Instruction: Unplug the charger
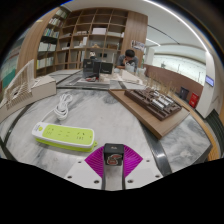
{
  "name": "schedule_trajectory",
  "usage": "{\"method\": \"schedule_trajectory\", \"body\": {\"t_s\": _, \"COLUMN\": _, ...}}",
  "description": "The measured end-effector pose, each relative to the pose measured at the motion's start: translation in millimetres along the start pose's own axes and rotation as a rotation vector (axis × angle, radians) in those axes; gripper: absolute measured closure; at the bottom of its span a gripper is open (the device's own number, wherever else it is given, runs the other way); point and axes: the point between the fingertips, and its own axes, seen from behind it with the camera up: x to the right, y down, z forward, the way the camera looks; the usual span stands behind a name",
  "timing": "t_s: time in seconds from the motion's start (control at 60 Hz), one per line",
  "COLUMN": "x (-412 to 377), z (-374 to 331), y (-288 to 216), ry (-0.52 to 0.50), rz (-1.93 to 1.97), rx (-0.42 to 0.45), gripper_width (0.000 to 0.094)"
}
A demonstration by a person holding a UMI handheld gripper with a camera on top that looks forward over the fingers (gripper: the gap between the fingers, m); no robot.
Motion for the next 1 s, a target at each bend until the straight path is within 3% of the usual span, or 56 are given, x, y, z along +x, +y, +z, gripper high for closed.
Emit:
{"method": "schedule_trajectory", "body": {"t_s": 0.133, "x": -2.7, "z": 5.1, "y": -2.4, "ry": -0.017, "rz": -0.024, "rx": -0.009, "gripper_width": 0.0625}}
{"method": "schedule_trajectory", "body": {"t_s": 0.233, "x": -9.5, "z": 1.3, "y": 1.1, "ry": -0.062, "rz": 0.025, "rx": -0.037, "gripper_width": 0.0334}}
{"method": "schedule_trajectory", "body": {"t_s": 0.317, "x": -13.5, "z": -9.7, "y": 1.5, "ry": -0.091, "rz": 0.057, "rx": -0.042, "gripper_width": 0.0228}}
{"method": "schedule_trajectory", "body": {"t_s": 0.35, "x": -15.2, "z": -14.8, "y": 2.0, "ry": -0.1, "rz": 0.061, "rx": -0.041, "gripper_width": 0.0126}}
{"method": "schedule_trajectory", "body": {"t_s": 0.4, "x": -15.3, "z": -25.5, "y": 2.4, "ry": -0.111, "rz": 0.06, "rx": -0.042, "gripper_width": 0.0078}}
{"method": "schedule_trajectory", "body": {"t_s": 0.8, "x": -26.3, "z": -184.1, "y": 5.0, "ry": -0.212, "rz": -0.004, "rx": 0.054, "gripper_width": 0.0088}}
{"method": "schedule_trajectory", "body": {"t_s": 1.0, "x": -7.9, "z": -214.3, "y": 19.6, "ry": -0.211, "rz": -0.002, "rx": 0.087, "gripper_width": 0.0091}}
